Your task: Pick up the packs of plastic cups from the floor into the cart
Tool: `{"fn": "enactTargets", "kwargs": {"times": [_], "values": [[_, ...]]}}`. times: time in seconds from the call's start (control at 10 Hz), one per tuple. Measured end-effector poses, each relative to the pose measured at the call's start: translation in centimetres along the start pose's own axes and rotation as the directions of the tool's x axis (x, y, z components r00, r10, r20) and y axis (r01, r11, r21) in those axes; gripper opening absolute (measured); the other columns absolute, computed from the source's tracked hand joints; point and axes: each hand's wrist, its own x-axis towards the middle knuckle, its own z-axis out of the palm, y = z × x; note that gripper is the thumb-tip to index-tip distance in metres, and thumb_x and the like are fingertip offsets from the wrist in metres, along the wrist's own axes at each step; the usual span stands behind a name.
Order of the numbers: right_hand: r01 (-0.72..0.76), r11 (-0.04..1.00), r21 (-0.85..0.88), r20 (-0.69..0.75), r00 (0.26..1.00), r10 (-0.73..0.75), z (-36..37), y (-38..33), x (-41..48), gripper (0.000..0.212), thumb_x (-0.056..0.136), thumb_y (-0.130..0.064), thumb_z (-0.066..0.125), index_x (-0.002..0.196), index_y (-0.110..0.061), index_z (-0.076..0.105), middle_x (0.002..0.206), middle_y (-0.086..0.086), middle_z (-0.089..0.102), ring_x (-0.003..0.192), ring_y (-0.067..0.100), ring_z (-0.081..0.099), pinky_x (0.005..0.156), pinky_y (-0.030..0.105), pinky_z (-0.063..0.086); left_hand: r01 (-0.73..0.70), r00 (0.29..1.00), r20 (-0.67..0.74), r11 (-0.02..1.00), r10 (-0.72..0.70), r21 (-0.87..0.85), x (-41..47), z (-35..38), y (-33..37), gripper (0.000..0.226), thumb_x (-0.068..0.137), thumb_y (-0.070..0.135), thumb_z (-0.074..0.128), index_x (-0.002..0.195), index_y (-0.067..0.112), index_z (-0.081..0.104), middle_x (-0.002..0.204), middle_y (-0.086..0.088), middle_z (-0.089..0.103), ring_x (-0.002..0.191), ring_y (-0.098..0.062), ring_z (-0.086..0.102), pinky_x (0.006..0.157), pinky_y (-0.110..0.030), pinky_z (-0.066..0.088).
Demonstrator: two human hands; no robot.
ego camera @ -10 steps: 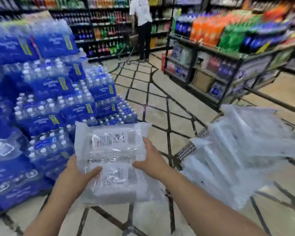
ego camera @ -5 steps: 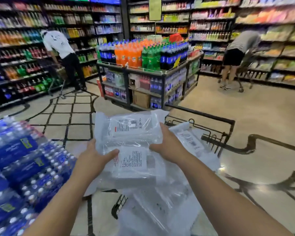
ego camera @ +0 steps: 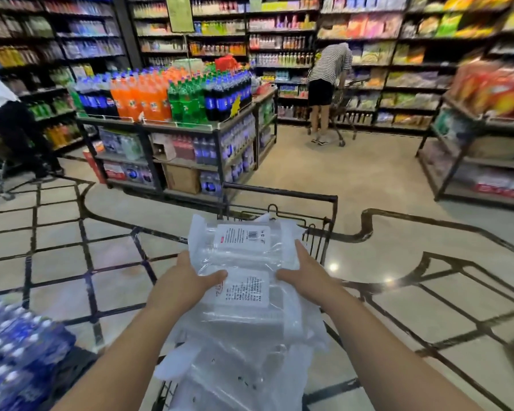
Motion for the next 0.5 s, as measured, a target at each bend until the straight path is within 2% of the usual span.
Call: {"fn": "enactTargets", "kwargs": {"times": [0.1,0.2,0.3,0.4,0.5], "values": [[-0.059,0.998,-0.018,-0.056,0.997,0.058,0.2,-0.1,-0.3,0.106,0.068,-0.062,0.077,0.153,-0.036,0.019,0.148,0.001,0.044,0.125,0.023,0.052,0.099,0.038,0.048,-0.021,1.0,0.021,0.998,0.022,-0.052,0.7,-0.7,-0.5,0.084,0.071,0.066,0.074,0.137,0.026,0.042,0.129,0.004,0.061,0.099,-0.017,0.056,0.077,-0.035,0.046],[-0.097,0.993,-0.061,-0.119,0.989,0.089,0.3,-0.3,-1.2,0.109,0.077,-0.056,0.074,0.158,-0.029,0.007,0.156,0.007,0.026,0.138,0.03,0.038,0.107,0.042,0.038,-0.112,0.993,0.03,0.991,0.114,-0.076,0.6,-1.7,-1.2,0.085,0.064,0.07,0.074,0.135,0.032,0.046,0.129,0.008,0.059,0.109,-0.017,0.058,0.087,-0.038,0.05],[-0.114,0.982,-0.153,-0.178,0.98,0.086,0.5,-1.1,-2.5,0.1,0.083,-0.055,0.068,0.158,-0.027,0.008,0.157,0.009,0.023,0.14,0.031,0.034,0.111,0.045,0.036,-0.118,0.991,0.057,0.992,0.12,-0.033,-0.2,-3.0,-1.8,0.109,0.066,0.075,0.07,0.153,0.029,0.025,0.153,0.0,0.039,0.133,-0.023,0.046,0.101,-0.039,0.044],[-0.119,0.953,-0.278,-0.245,0.968,0.05,0.9,-2.6,-4.0,0.097,0.087,-0.057,0.061,0.159,-0.024,0.005,0.162,0.01,0.014,0.146,0.033,0.022,0.115,0.044,0.029,-0.159,0.986,0.052,0.986,0.161,-0.051,-1.5,-4.6,-3.1,0.112,0.071,0.07,0.071,0.157,0.024,0.015,0.159,-0.002,0.028,0.139,-0.024,0.039,0.104,-0.038,0.039],[-0.09,0.918,-0.386,-0.295,0.955,-0.03,1.7,-4.9,-6.7,0.093,0.089,-0.059,0.057,0.159,-0.021,0.008,0.163,0.014,0.01,0.148,0.036,0.016,0.116,0.046,0.027,-0.203,0.978,0.057,0.978,0.2,0.042,-3.1,-6.9,-4.0,0.115,0.071,0.073,0.069,0.157,0.024,0.012,0.161,-0.003,0.025,0.141,-0.025,0.036,0.105,-0.039,0.039]]}}
